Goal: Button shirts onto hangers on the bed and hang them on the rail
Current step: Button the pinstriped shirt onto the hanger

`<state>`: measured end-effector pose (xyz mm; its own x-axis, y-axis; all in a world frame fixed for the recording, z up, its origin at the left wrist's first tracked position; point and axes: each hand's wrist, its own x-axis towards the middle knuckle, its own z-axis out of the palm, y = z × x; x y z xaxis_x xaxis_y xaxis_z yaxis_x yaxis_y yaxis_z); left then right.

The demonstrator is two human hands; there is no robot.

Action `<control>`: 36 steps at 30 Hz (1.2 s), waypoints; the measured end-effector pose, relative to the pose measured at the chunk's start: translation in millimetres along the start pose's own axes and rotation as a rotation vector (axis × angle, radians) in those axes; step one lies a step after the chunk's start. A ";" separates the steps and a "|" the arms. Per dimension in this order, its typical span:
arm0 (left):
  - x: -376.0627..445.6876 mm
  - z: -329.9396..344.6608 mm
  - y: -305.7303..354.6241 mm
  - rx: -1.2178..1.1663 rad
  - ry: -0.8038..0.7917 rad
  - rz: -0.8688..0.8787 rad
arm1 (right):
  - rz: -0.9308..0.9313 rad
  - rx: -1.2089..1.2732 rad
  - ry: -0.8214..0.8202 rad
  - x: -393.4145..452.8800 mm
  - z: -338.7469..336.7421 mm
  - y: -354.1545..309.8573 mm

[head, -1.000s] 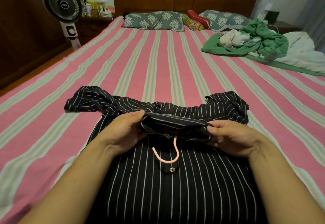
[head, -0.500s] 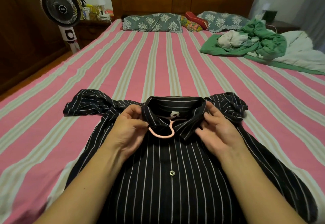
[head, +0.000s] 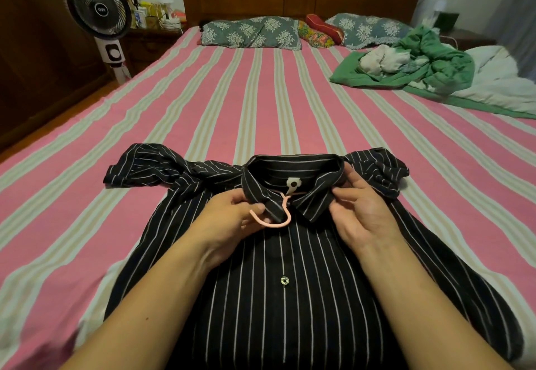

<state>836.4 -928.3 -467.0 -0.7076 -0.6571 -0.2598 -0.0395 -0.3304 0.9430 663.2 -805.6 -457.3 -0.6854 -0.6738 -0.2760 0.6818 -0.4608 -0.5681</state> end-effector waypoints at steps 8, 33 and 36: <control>9.2 -0.1 1.3 -0.086 0.253 0.053 | 0.057 0.020 0.105 -2.2 0.0 -5.2; -18.0 9.5 12.0 0.231 0.150 0.190 | -0.284 -1.223 -0.023 -30.8 -3.6 -5.5; -29.1 -4.4 4.0 0.259 0.012 -0.021 | -0.229 -1.763 -0.097 -36.9 -33.3 -15.8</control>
<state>859.9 -913.4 -456.6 -0.6964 -0.6604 -0.2809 -0.2342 -0.1608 0.9588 669.2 -754.3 -463.9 -0.6577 -0.7495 -0.0748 -0.5157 0.5204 -0.6807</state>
